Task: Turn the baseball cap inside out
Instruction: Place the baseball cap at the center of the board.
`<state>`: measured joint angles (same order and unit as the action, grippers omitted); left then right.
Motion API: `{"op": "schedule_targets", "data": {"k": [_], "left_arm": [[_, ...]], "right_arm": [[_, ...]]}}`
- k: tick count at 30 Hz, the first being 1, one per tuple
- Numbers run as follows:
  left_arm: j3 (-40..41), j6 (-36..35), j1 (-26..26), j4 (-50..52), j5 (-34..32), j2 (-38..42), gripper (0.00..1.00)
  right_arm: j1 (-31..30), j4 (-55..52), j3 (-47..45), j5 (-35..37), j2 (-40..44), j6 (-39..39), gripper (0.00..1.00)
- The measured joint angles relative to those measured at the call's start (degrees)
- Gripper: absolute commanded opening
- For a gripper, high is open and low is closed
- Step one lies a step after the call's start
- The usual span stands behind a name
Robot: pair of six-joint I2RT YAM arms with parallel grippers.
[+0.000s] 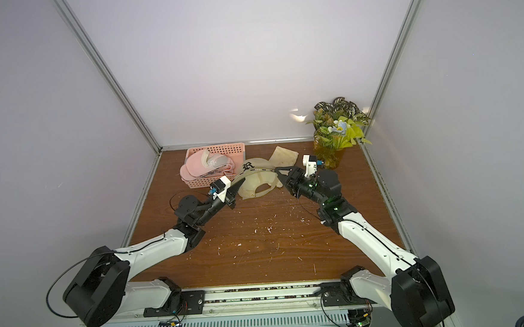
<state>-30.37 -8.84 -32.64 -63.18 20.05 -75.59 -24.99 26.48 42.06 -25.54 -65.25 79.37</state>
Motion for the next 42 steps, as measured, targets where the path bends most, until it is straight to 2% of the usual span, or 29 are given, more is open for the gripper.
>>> {"op": "schedule_targets", "data": {"k": [5,9,10,13,15,17,19,21,27,30,36,39,42], "left_arm": [[0.0,-0.2,0.0,-0.1,2.2,0.0,0.00],[0.0,-0.8,-0.2,0.1,3.7,0.0,0.00],[0.0,-1.0,-0.3,0.2,3.9,0.0,0.02],[0.1,-2.1,-0.3,0.4,4.6,0.0,0.15],[0.2,-2.3,-0.4,0.2,5.5,0.1,0.44],[0.6,-2.3,-0.7,0.0,6.5,0.7,0.70],[1.6,-2.3,-0.9,-0.1,7.4,1.9,0.85],[3.6,-2.4,-1.1,-0.2,8.1,4.0,0.94],[11.3,-1.6,-1.1,3.3,8.5,15.9,0.99],[11.8,1.2,-1.1,8.8,5.3,22.5,1.00],[10.6,16.0,-1.3,22.0,-9.2,30.4,0.98],[9.2,25.2,-1.3,28.1,-15.5,32.4,0.98],[7.0,31.8,-1.3,34.0,-19.2,33.2,0.98]], "right_arm": [[0.0,0.5,0.0,0.1,-0.9,0.2,0.46],[0.1,0.8,0.0,-0.1,-2.8,0.1,0.40],[0.1,0.9,0.0,-0.2,-3.2,0.1,0.38],[0.3,1.2,0.0,-0.3,-3.9,-0.3,0.26],[0.4,0.9,0.0,-0.1,-3.9,-1.6,0.12],[0.4,0.5,0.0,0.6,-3.8,-2.4,0.03],[0.4,0.1,0.0,1.6,-3.3,-4.0,0.00],[0.3,-1.0,0.0,2.0,-2.4,-5.9,0.00],[0.3,-3.9,0.0,2.7,-0.4,-16.0,0.00],[0.0,-4.5,-0.1,2.8,0.6,-23.2,0.00],[-1.4,-1.4,-1.8,-0.8,1.3,-34.5,0.00],[-4.1,0.3,-2.4,-2.2,-0.5,-38.8,0.00],[-8.2,1.0,-2.6,-2.0,-2.7,-42.7,0.00]]}}
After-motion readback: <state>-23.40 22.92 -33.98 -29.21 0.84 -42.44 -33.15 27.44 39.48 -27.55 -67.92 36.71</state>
